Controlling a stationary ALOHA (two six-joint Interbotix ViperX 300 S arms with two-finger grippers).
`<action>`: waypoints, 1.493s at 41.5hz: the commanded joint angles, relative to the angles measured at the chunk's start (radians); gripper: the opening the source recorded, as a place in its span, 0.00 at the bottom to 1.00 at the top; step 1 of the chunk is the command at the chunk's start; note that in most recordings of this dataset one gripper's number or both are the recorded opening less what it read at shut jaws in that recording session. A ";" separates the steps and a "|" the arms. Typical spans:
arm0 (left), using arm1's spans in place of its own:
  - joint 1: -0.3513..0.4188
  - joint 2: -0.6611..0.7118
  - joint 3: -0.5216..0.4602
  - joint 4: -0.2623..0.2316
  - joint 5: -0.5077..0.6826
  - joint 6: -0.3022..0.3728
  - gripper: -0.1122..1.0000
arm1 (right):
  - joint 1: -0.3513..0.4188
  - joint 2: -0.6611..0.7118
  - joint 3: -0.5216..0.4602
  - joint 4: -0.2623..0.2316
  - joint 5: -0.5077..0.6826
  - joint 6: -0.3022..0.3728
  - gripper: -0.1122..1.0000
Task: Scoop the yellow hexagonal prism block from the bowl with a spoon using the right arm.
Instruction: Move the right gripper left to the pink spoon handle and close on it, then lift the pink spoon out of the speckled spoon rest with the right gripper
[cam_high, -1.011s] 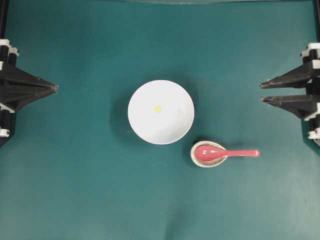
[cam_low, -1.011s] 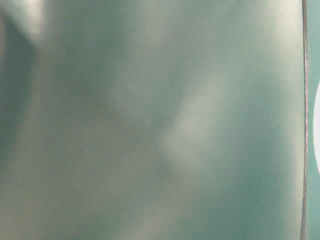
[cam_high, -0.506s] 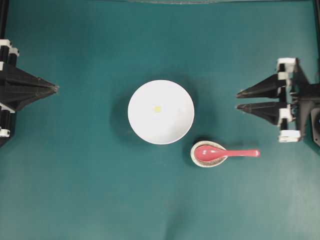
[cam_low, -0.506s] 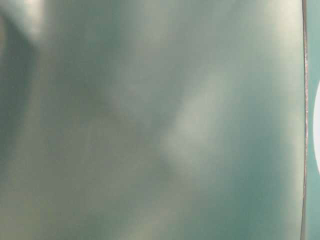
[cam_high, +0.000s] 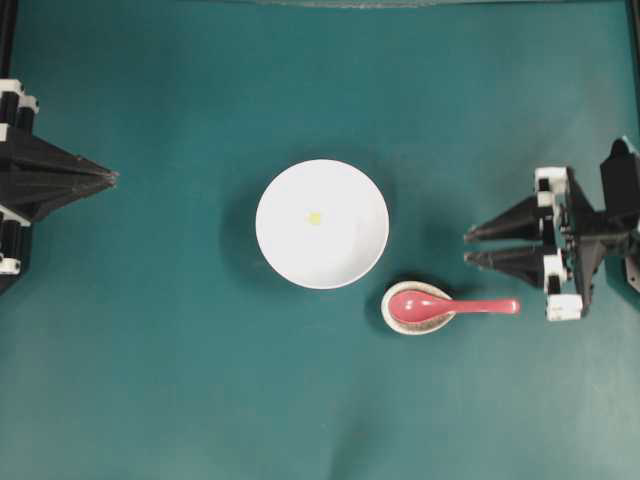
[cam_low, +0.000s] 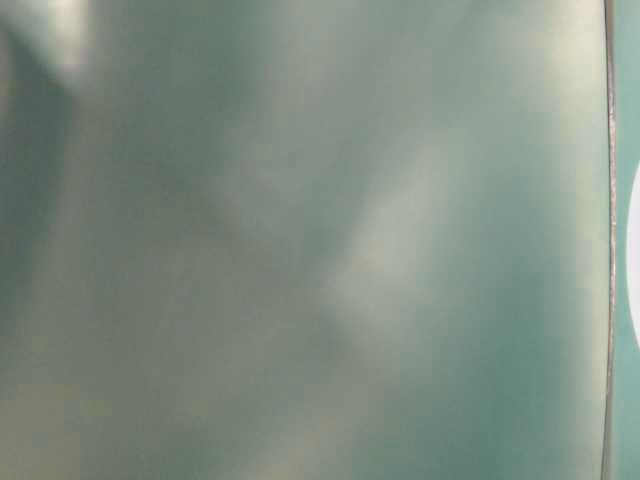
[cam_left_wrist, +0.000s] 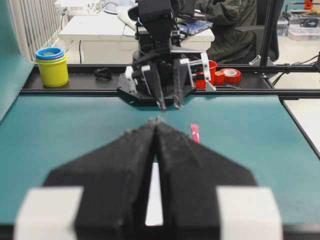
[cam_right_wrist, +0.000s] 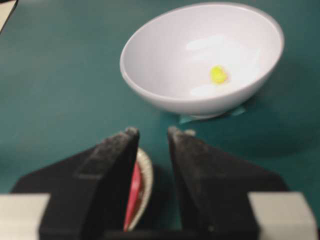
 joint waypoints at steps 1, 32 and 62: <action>0.000 0.009 -0.020 0.002 -0.005 0.002 0.10 | 0.035 0.048 -0.006 0.017 -0.063 0.003 0.45; 0.000 0.011 -0.018 0.002 0.018 0.003 0.10 | 0.287 0.345 -0.014 0.213 -0.252 0.006 0.44; 0.000 0.012 -0.017 0.003 0.021 0.003 0.10 | 0.295 0.419 -0.037 0.213 -0.244 0.011 0.43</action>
